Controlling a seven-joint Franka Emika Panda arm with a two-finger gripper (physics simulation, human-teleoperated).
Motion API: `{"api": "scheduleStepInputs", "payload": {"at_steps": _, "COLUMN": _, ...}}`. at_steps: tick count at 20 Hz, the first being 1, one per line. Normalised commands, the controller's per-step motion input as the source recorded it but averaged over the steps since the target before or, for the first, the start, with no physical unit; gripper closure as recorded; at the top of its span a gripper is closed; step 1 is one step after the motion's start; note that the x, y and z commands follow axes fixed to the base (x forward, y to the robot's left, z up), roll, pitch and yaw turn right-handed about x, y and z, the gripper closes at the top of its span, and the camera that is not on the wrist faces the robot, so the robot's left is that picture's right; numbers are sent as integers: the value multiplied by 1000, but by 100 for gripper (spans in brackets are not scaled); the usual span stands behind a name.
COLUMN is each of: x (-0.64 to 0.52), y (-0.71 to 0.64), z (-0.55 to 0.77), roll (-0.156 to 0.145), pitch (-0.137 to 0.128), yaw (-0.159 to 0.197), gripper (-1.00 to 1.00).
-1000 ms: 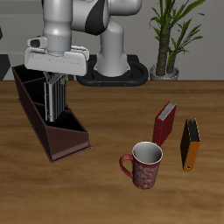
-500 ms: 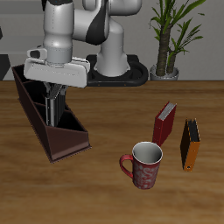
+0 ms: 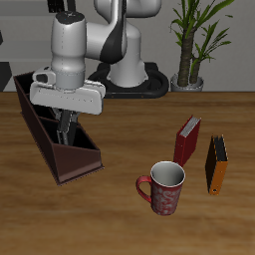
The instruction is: Place the striped book into the right desk caddy's left compartment
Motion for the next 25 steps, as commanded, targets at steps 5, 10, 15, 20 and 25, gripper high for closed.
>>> {"api": "scheduleStepInputs", "payload": {"at_steps": 5, "x": 105, "y": -17, "z": -258, "roll": -30, "pitch": 91, "yaw": -17, "gripper": 100}}
{"api": "scheduleStepInputs", "payload": {"at_steps": 10, "x": 61, "y": -7, "z": -170, "roll": -33, "pitch": 92, "yaw": -9, "gripper": -100}}
{"api": "scheduleStepInputs", "payload": {"at_steps": 15, "x": 31, "y": -16, "z": -102, "roll": -1, "pitch": 100, "yaw": -35, "gripper": -100}}
{"api": "scheduleStepInputs", "payload": {"at_steps": 20, "x": 5, "y": 12, "z": -32, "roll": -3, "pitch": 54, "yaw": -17, "gripper": -100}}
{"api": "scheduleStepInputs", "payload": {"at_steps": 25, "x": -38, "y": 116, "z": 121, "roll": 21, "pitch": -1, "yaw": 28, "gripper": -100}}
